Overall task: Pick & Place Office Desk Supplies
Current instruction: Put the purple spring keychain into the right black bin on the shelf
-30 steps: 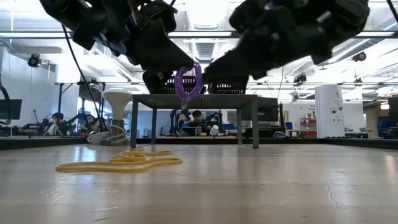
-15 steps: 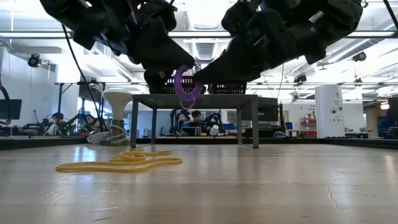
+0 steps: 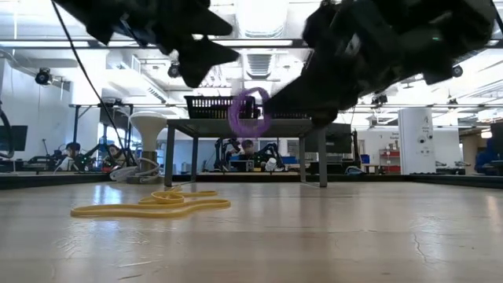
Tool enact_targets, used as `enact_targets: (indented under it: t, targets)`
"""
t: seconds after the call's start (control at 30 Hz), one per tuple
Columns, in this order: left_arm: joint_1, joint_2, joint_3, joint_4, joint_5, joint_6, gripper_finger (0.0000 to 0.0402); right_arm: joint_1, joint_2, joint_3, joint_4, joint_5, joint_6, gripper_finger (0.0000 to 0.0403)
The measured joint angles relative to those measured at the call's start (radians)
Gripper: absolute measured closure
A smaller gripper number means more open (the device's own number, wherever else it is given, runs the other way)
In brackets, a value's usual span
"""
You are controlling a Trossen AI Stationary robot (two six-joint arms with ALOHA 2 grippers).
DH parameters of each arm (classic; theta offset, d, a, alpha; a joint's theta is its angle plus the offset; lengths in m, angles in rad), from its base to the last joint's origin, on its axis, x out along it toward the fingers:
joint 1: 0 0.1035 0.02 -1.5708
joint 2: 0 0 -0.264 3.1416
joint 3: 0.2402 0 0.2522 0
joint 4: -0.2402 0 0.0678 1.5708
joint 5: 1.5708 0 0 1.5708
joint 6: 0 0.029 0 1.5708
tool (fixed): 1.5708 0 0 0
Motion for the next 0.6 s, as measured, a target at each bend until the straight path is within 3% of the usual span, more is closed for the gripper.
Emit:
enact_targets:
  t: [0.2,0.33,0.5,0.6]
  targets:
    - [-0.008,-0.106,-0.01,-0.153,-0.024,0.001,0.019,0.058,0.005,-0.13,0.41,0.237,0.013,0.0391]
    - [-0.025,-0.125,-0.038,-0.161,-0.114,0.017,0.0198,0.036,0.0,-0.146,0.631,0.354,-0.113,0.0391]
    - [-0.044,-0.121,-0.092,-0.096,-0.24,0.013,0.0207,-0.114,-0.085,-0.113,0.604,0.52,-0.192,0.0391]
    - [-0.044,-0.121,-0.127,-0.034,-0.274,-0.012,0.0211,-0.249,-0.196,-0.085,0.428,0.525,-0.158,0.0391]
